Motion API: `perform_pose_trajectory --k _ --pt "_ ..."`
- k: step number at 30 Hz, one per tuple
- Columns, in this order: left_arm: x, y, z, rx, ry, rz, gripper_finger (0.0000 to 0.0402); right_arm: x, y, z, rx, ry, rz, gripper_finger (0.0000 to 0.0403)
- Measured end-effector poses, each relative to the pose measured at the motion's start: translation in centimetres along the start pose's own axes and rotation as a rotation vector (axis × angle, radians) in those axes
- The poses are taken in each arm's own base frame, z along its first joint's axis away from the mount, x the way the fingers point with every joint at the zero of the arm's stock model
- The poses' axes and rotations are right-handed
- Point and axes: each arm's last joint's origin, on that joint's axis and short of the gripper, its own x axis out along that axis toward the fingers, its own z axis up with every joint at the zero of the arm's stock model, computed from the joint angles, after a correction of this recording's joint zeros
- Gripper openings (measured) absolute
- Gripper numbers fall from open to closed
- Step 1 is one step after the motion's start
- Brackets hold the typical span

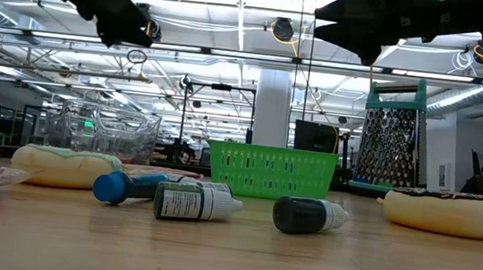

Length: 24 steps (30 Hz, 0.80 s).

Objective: Pick & Place Food Item
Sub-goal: Put the top red popcorn bag into the transparent bin

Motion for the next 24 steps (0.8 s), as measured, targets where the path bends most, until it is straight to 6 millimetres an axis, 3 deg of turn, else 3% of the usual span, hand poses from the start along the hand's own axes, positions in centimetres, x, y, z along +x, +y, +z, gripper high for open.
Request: perform_pose_trajectory --k 7,12,19,24 --pt "2.4 -5.3 -2.0 0.127 0.154 -0.112 0.0241 0.0 0.0 0.1 0.003 -0.01 0.001 0.02" --pt "4.5 -7.6 -4.5 0.225 0.311 -0.033 0.0241 0.0 0.0 0.1 0.005 -0.014 0.002 0.0199" --pt "7.0 -6.7 -8.0 0.058 0.541 0.277 0.0241 0.0 0.0 0.1 0.007 -0.014 0.001 0.0197" --pt "8.4 -5.9 -8.9 -0.044 0.594 0.349 0.0241 0.0 0.0 0.1 0.008 -0.015 0.002 0.0197"
